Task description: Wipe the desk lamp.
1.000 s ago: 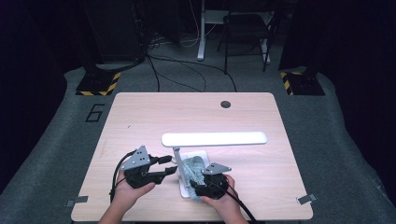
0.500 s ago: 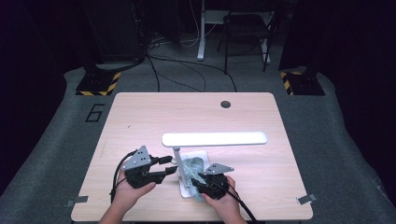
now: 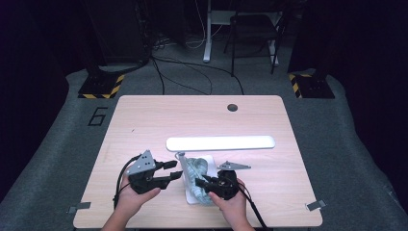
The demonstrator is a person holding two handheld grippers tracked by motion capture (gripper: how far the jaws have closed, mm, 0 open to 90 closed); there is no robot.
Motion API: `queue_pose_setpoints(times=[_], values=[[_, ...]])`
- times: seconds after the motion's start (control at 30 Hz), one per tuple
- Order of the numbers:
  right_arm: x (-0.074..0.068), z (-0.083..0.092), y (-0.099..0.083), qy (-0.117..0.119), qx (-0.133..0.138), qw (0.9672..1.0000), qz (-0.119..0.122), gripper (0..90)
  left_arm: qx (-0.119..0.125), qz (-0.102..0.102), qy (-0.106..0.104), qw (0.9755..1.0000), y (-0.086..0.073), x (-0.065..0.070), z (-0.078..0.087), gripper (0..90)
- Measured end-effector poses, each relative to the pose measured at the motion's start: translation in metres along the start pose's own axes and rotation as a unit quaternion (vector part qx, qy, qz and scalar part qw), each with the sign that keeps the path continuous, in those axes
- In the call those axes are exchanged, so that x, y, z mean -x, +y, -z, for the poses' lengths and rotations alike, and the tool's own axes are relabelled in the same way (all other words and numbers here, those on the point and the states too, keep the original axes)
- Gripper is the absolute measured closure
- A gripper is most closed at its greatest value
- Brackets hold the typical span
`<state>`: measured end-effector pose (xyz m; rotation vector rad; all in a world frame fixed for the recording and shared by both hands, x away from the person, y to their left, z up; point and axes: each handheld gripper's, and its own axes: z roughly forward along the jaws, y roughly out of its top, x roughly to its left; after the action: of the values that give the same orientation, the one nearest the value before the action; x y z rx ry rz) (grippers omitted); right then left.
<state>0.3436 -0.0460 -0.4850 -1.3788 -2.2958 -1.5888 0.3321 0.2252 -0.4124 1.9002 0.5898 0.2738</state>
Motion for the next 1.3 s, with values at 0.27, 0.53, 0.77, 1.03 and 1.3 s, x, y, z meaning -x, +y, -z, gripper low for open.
queue_pose_setpoints(times=[0.27, 0.53, 0.77, 1.03, 1.3], values=[[-0.004, -0.017, -0.013, -0.091, -0.045, 0.9884, 0.113, 68.2, -0.001, -0.008, 0.003, 1.0, 0.0, -0.001, -0.001, 57.3], [0.003, -0.009, -0.005, -0.019, -0.04, 0.9989, 0.019, 68.8, 0.0, -0.005, 0.009, 0.9999, 0.0, -0.001, -0.002, 58.1], [-0.002, 0.0, 0.006, 0.016, -0.025, 0.9995, -0.01, 68.8, -0.002, -0.007, 0.008, 0.9999, 0.0, -0.001, -0.001, 58.4], [-0.031, 0.027, 0.035, 0.033, 0.045, 0.9981, 0.026, 68.5, -0.004, -0.01, 0.008, 0.9999, 0.0, -0.001, -0.001, 59.8], [-0.043, 0.033, 0.035, 0.017, 0.079, 0.9942, 0.071, 68.2, -0.005, -0.002, 0.006, 1.0, 0.0, 0.0, -0.001, 59.9]])
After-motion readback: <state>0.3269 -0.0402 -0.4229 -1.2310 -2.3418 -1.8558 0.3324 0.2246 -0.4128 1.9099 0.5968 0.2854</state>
